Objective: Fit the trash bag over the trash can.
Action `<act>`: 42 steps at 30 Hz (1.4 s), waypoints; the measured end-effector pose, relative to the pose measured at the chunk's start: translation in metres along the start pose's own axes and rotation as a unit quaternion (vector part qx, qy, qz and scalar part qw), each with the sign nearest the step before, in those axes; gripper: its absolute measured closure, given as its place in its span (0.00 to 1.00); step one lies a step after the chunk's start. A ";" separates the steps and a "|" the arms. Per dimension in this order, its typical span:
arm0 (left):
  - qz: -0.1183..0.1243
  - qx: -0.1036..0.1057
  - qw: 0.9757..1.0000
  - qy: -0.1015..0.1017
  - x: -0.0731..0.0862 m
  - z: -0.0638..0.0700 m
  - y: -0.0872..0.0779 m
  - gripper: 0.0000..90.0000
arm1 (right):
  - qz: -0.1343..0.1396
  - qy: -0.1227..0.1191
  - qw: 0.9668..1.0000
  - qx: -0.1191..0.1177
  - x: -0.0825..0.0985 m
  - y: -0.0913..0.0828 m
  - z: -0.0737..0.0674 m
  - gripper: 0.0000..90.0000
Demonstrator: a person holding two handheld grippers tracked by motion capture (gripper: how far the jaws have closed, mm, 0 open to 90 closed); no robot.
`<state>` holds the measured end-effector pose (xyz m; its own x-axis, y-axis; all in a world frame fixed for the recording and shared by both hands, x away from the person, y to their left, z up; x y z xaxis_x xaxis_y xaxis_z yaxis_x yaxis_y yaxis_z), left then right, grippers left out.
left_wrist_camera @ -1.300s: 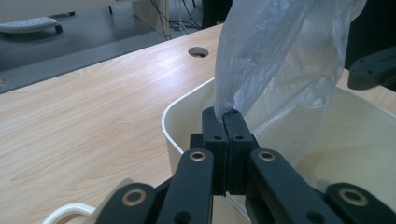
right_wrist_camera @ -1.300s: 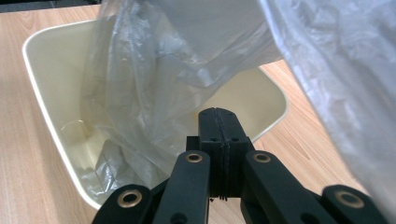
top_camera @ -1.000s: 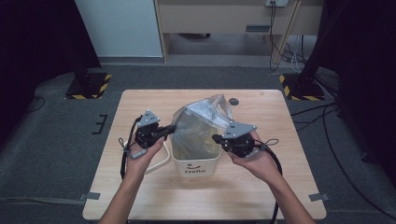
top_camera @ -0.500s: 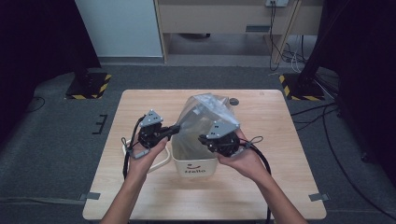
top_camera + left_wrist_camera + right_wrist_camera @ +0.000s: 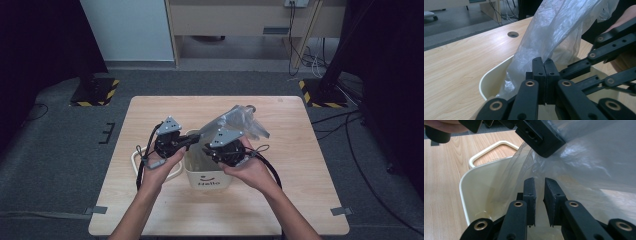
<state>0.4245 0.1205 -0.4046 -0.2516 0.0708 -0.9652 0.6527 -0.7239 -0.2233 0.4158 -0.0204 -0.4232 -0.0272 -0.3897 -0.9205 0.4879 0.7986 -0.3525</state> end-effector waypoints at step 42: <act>0.011 -0.014 1.000 0.016 -0.006 -0.005 -0.009 0.98 | -0.015 0.023 1.000 0.012 0.009 0.006 0.003 1.00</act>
<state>0.4233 0.1301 -0.3970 -0.2147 0.0774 -0.9736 0.6772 -0.7065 -0.2055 0.4213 -0.0206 -0.4332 -0.0826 -0.3914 -0.9165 0.5064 0.7755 -0.3769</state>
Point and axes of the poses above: each handheld gripper's, and its own axes: y roughly forward along the jaws, x roughly out of its underside, z roughly to its right, the point moved 5 cm from there along y, roughly forward along the jaws, and after that the axes turned 14 degrees about z, right-handed, at the moved point
